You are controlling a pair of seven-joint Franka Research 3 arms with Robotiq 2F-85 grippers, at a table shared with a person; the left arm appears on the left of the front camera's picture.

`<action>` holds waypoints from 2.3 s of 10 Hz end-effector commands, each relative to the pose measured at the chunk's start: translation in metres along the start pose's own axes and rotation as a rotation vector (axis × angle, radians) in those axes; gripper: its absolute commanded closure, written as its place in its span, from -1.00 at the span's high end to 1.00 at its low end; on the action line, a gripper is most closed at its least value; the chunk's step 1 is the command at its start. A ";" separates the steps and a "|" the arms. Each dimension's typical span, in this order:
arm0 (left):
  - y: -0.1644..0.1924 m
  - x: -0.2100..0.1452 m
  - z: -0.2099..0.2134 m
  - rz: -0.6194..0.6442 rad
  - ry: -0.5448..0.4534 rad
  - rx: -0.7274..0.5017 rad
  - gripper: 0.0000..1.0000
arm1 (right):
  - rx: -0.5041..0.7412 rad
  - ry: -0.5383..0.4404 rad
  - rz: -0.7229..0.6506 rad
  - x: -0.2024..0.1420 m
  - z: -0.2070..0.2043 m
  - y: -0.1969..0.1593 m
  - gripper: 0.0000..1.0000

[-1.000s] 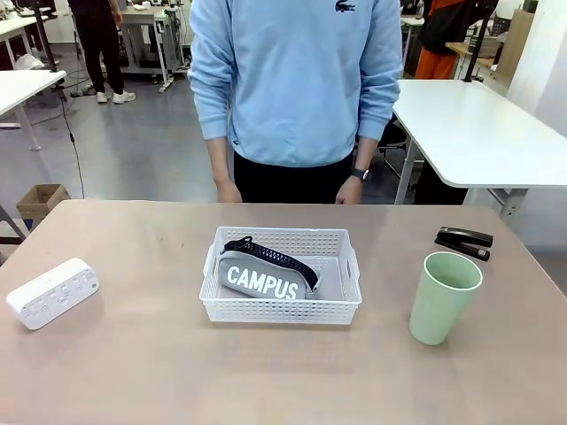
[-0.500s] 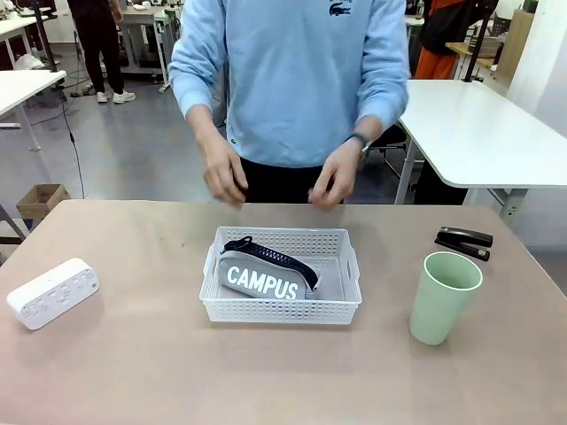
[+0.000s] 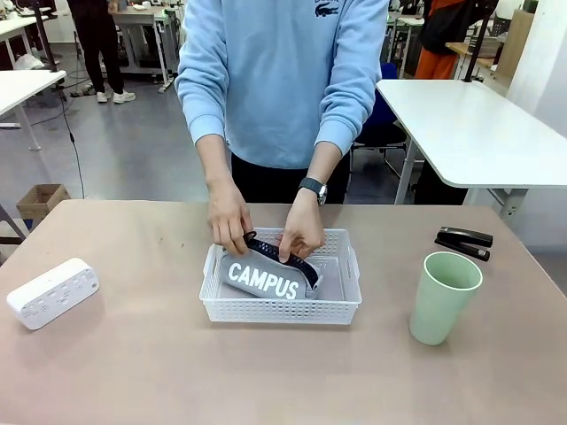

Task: Efficiently arrange items inside the basket to fit them all.
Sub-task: Pick up the Digital clock and place it inside the Organizing basket.

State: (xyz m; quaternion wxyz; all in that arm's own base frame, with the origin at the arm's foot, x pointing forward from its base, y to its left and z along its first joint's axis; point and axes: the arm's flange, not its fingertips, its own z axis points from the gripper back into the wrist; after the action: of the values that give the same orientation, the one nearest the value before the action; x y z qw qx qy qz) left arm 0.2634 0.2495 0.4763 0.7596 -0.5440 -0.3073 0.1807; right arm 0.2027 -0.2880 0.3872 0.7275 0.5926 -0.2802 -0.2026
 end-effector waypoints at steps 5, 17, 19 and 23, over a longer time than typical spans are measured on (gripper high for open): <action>-0.012 0.000 -0.016 -0.028 0.044 0.047 1.00 | 0.014 -0.014 0.030 0.002 -0.002 0.002 1.00; -0.092 -0.064 -0.212 -0.771 0.591 0.875 1.00 | 0.014 -0.014 0.030 0.002 -0.002 0.002 1.00; -0.092 -0.064 -0.212 -0.771 0.591 0.875 1.00 | 0.014 -0.014 0.030 0.002 -0.002 0.002 1.00; -0.058 -0.076 -0.222 -1.078 0.769 0.775 1.00 | 0.014 -0.014 0.030 0.002 -0.002 0.002 1.00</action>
State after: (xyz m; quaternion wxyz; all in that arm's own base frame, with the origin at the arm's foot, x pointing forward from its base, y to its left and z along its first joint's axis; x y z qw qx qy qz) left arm 0.3597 0.0153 0.4791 0.9489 -0.0462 -0.1464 -0.2758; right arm 0.2034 -0.2870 0.3873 0.7286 0.5907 -0.2807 -0.2036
